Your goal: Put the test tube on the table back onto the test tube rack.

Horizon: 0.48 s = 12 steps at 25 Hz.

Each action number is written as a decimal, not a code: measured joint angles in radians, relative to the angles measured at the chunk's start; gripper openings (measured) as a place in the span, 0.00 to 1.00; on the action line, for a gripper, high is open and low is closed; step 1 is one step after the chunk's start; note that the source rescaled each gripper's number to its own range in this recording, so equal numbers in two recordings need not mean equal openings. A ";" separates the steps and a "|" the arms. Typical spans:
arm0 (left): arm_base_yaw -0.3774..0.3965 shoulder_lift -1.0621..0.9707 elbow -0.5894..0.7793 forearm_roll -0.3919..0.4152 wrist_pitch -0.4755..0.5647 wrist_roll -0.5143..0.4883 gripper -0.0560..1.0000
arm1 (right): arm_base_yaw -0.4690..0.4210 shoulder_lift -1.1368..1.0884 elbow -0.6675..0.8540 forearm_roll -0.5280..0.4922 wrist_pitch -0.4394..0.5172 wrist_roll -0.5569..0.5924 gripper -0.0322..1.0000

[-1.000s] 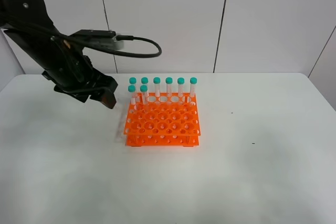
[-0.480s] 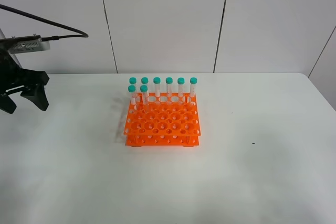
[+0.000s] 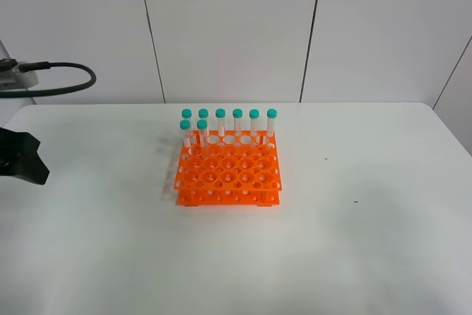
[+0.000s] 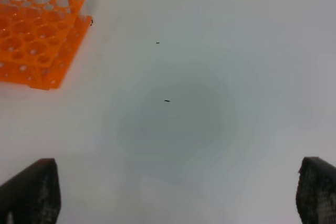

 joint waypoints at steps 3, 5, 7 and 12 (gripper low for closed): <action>0.000 -0.094 0.090 0.000 -0.038 0.000 1.00 | 0.000 0.000 0.000 0.000 0.000 0.000 1.00; 0.000 -0.157 0.147 0.000 -0.040 0.000 1.00 | 0.000 0.000 0.000 0.000 0.000 0.000 1.00; 0.000 -0.235 0.206 0.000 -0.012 0.001 1.00 | 0.000 0.000 0.000 0.000 0.000 0.000 1.00; 0.000 -0.437 0.304 0.004 0.070 0.026 1.00 | 0.000 0.000 0.000 0.000 0.000 0.000 1.00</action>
